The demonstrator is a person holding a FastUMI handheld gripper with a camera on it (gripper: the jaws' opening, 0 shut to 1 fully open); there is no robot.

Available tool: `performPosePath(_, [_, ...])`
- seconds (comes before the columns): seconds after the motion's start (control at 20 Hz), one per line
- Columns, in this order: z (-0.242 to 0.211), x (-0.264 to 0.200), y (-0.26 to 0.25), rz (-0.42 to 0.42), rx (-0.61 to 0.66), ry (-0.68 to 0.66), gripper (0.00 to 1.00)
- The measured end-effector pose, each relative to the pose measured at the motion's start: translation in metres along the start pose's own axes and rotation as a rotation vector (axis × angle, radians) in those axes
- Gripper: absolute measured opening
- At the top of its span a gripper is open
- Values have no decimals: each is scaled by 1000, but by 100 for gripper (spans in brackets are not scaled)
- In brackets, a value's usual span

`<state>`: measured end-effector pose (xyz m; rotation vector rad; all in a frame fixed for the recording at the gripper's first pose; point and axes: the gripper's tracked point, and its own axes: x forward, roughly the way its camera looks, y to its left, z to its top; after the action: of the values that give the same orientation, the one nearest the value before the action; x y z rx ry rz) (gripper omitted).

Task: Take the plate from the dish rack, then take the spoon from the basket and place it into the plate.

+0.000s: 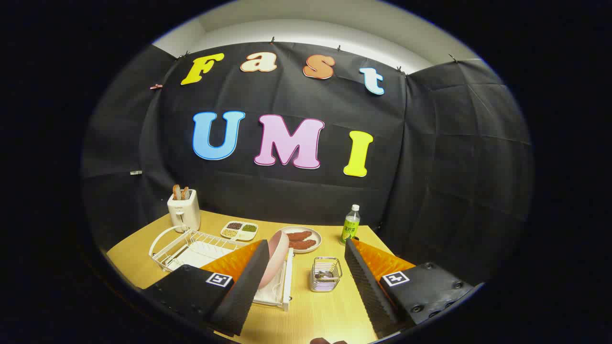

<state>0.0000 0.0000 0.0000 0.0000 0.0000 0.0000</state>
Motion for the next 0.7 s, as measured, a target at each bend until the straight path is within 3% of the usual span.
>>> performPosePath(0.7, [-8, 21, 2, -28, 31, 58, 98])
